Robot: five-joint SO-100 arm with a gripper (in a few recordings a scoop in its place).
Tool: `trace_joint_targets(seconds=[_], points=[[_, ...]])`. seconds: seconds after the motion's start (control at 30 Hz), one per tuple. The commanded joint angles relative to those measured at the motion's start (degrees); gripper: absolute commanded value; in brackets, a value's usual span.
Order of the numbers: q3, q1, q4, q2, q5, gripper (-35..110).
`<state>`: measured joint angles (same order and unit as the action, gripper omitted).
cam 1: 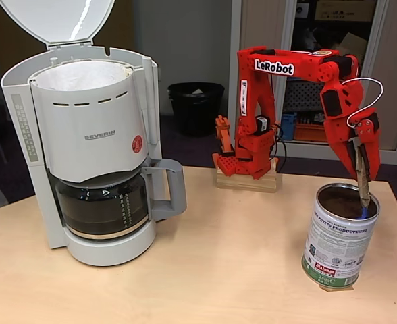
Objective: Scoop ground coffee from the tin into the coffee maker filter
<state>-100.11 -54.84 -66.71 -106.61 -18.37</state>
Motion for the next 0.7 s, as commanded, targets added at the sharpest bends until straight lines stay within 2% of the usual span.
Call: trace_joint_targets(seconds=[0.0,0.37,0.67], points=[[-4.3,-1.8,5.3,-5.1,5.4,0],[-18.1,-1.1,13.3,-19.5,14.3,0],[-31.6,-0.4,19.2,-34.2,16.3,0]])
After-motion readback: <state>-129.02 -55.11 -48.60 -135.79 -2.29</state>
